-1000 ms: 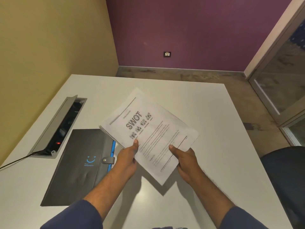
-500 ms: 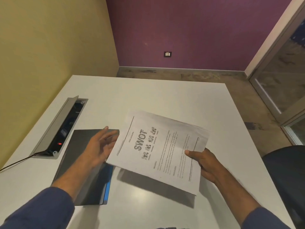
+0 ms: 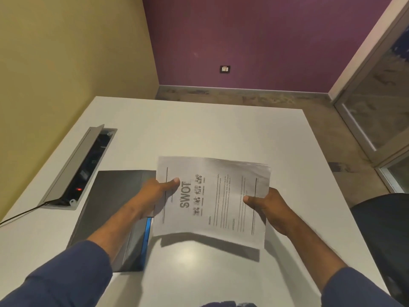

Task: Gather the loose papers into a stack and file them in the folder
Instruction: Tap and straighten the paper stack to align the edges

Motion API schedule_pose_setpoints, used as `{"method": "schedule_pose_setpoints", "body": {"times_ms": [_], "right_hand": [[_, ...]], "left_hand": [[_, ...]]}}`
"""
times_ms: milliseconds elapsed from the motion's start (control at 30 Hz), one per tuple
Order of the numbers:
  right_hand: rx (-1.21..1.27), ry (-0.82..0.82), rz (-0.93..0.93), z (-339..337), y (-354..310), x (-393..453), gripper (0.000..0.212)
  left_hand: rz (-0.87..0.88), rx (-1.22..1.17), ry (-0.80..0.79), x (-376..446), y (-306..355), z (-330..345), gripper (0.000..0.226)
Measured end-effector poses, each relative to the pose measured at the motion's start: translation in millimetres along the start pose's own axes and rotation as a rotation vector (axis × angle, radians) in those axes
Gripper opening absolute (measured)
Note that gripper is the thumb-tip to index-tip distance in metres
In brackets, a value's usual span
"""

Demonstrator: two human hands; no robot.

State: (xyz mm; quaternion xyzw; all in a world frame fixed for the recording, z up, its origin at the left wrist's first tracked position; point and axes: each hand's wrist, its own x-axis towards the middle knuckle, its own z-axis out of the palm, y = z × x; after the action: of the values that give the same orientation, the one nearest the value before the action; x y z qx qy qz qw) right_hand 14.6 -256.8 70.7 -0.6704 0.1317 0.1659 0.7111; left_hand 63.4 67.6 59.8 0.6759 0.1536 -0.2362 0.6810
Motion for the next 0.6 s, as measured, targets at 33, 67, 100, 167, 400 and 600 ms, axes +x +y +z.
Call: {"method": "schedule_pose_setpoints", "body": {"times_ms": [33, 67, 100, 167, 400, 600], "right_hand": [[-0.055, 0.068, -0.047, 3, 1, 1, 0.033], [-0.088, 0.133, -0.097, 6, 3, 1, 0.03], [-0.098, 0.187, -0.152, 11, 5, 2, 0.027], [-0.088, 0.278, -0.252, 19, 13, 2, 0.024], [-0.171, 0.362, -0.279, 36, 72, -4, 0.024], [-0.246, 0.387, -0.229, 34, 95, -6, 0.03]], "left_hand": [[0.066, 0.039, 0.018, -3, -1, 5, 0.029], [0.145, 0.045, 0.022, -6, -4, 10, 0.03], [0.228, 0.018, 0.022, -9, -7, 16, 0.029], [0.376, -0.062, 0.052, -12, -13, 27, 0.019], [0.375, -0.046, 0.174, -11, -68, 44, 0.015], [0.318, -0.033, 0.249, -14, -94, 47, 0.019]]}}
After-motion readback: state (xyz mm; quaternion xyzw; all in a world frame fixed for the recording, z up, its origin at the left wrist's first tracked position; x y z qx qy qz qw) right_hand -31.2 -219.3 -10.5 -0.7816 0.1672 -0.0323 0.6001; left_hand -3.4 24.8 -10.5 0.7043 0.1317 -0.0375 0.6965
